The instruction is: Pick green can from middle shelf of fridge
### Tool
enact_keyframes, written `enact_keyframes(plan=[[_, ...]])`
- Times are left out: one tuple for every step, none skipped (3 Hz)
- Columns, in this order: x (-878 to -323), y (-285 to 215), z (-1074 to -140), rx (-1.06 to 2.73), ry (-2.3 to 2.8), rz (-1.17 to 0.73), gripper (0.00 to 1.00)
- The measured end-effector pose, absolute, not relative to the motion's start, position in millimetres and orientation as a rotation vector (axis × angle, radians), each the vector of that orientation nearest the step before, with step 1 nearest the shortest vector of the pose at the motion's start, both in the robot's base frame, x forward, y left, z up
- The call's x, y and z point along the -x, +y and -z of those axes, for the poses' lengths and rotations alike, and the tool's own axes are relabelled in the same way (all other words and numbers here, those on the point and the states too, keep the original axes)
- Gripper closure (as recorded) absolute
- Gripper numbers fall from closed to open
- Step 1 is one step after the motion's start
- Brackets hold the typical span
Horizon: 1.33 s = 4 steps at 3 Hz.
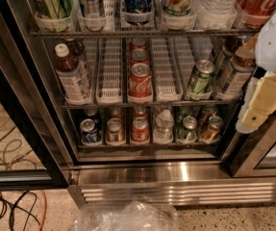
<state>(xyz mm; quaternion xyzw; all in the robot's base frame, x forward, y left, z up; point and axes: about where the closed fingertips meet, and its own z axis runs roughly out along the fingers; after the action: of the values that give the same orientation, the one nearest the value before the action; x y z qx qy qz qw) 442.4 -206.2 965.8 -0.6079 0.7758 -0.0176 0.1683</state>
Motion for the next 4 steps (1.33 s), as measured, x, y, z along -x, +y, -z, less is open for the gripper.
enact_keyframes(plan=[[-441, -185, -945, 1.664, 2.175, -0.014, 0.00], [-428, -160, -910, 1.496, 2.199, -0.112, 0.00], [-399, -120, -877, 1.356, 2.184, -0.234, 0.00], [-384, -64, -826, 1.305, 2.138, -0.389, 0.00]])
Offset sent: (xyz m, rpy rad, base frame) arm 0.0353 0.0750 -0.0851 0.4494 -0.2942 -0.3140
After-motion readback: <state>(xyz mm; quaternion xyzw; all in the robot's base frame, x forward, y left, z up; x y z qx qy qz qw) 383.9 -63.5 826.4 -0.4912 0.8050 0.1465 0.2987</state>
